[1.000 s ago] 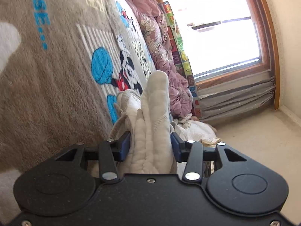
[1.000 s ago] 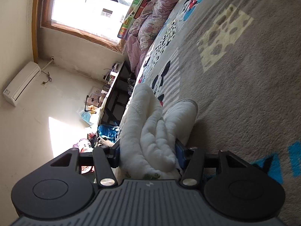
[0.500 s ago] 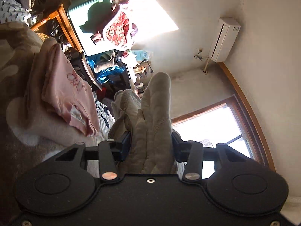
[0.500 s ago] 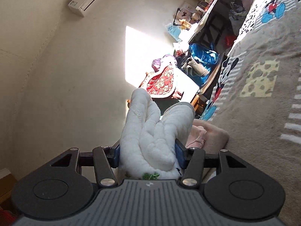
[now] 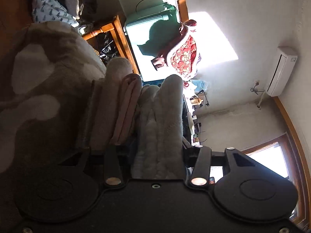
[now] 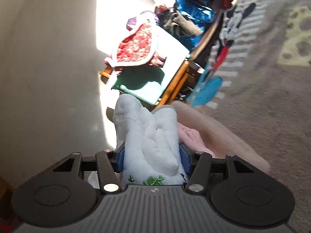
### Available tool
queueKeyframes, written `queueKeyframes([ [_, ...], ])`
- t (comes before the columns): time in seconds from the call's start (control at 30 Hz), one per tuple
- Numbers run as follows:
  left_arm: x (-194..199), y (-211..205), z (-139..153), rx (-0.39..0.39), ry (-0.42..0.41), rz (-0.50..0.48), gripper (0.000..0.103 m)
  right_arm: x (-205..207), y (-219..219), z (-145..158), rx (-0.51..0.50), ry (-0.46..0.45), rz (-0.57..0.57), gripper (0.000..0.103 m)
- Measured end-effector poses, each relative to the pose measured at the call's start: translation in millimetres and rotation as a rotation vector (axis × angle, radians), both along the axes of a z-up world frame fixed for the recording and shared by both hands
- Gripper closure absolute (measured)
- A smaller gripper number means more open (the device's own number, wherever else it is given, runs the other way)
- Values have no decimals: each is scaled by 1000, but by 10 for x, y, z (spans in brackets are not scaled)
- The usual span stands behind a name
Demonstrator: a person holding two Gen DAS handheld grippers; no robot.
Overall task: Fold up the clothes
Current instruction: 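Carry the folded sweatshirt with both grippers toward the clothes pile, then set the sweatshirt on top of the folded clothes and open both grippers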
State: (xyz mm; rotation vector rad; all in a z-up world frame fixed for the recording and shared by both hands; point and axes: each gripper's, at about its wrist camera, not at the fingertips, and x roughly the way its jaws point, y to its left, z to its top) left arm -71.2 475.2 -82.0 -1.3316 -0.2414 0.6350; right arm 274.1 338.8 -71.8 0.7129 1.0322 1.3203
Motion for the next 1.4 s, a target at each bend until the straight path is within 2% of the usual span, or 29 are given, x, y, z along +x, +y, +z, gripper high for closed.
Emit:
queueKeyframes([
  [0.13,1,-65,-19,43,-11,14,56,-19,54,-25,-28,-51,12,56],
  [0.23,-48,-45,18,24,-26,-6,53,-22,87,51,-62,-56,16,55],
  [0.27,-87,-30,57,19,-29,-12,49,-38,86,118,-72,-68,1,53],
  [0.33,-220,-51,177,17,-30,11,39,-76,80,271,-89,-98,-35,42],
  [0.37,-283,-79,239,42,-15,30,32,-94,77,348,-98,-113,-53,37],
  [0.43,-388,-133,350,88,4,47,31,-153,-21,497,-114,-155,-77,34],
  [0.57,-461,-270,516,132,29,0,29,-275,-241,796,-145,-243,-122,30],
  [0.73,-526,-560,791,195,94,-83,12,-596,-597,1195,-251,-360,-126,13],
  [0.77,-541,-620,835,208,118,-107,4,-677,-697,1278,-267,-378,-140,9],
  [0.8,-556,-681,879,222,143,-130,0,-768,-807,1366,-285,-397,-159,5],
  [0.9,-592,-875,1018,268,242,-187,0,-1006,-1073,1538,-317,-447,-186,0],
  [1.07,-552,-1230,1323,429,462,-269,0,-1480,-1367,1727,-446,-596,-205,0],
  [1.13,-564,-1381,1449,501,547,-269,0,-1659,-1464,1765,-494,-645,-216,0],
  [1.3,-565,-1744,1728,671,829,-278,0,-2029,-1720,1847,-579,-721,-264,0],
  [1.4,-660,-1929,1846,772,932,-253,0,-2195,-1848,1894,-597,-739,-281,0],
])
